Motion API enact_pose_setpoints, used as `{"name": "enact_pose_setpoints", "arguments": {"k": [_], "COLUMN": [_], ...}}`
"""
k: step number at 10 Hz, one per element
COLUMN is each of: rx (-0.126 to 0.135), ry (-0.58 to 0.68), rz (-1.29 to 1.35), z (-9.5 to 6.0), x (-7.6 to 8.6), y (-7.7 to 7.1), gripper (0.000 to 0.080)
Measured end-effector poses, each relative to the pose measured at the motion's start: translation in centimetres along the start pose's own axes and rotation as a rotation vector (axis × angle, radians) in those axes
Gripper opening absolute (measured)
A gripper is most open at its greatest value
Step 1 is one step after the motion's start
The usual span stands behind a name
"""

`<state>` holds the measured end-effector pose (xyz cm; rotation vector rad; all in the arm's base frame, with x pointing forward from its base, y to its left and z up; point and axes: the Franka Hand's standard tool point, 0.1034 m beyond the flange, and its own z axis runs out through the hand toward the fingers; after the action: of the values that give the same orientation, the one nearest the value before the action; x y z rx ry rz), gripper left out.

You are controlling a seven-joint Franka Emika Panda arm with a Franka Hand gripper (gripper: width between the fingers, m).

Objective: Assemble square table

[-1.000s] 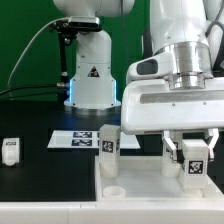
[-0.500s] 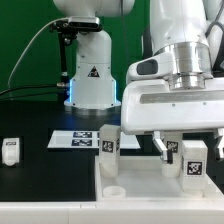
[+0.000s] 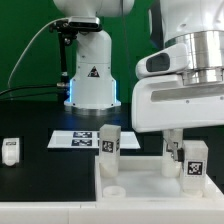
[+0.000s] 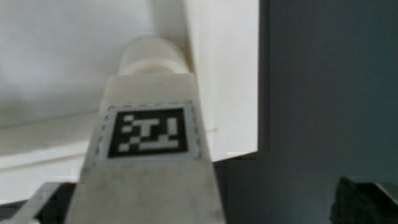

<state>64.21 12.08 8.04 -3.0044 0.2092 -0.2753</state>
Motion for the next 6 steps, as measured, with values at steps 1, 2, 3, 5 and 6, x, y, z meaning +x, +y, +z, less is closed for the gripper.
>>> {"name": "enact_pose_setpoints", "arguments": {"k": [1, 2, 3, 5, 6], "rx": [-0.006, -0.007, -0.016, -0.019, -0.02], "ry": [-0.086, -0.16, -0.173, -0.151, -0.15], "rz": [0.005, 0.016, 0.011, 0.042, 0.069], "z": [0.0, -0.2, -0.2, 0.0, 0.0], "x": [-0.3, -0.7, -0.9, -0.8, -0.7], "y": [1.0, 1.8, 2.0, 1.9, 2.0], "gripper": [0.0649, 0.0649, 0.0649, 0.0611, 0.0611]}}
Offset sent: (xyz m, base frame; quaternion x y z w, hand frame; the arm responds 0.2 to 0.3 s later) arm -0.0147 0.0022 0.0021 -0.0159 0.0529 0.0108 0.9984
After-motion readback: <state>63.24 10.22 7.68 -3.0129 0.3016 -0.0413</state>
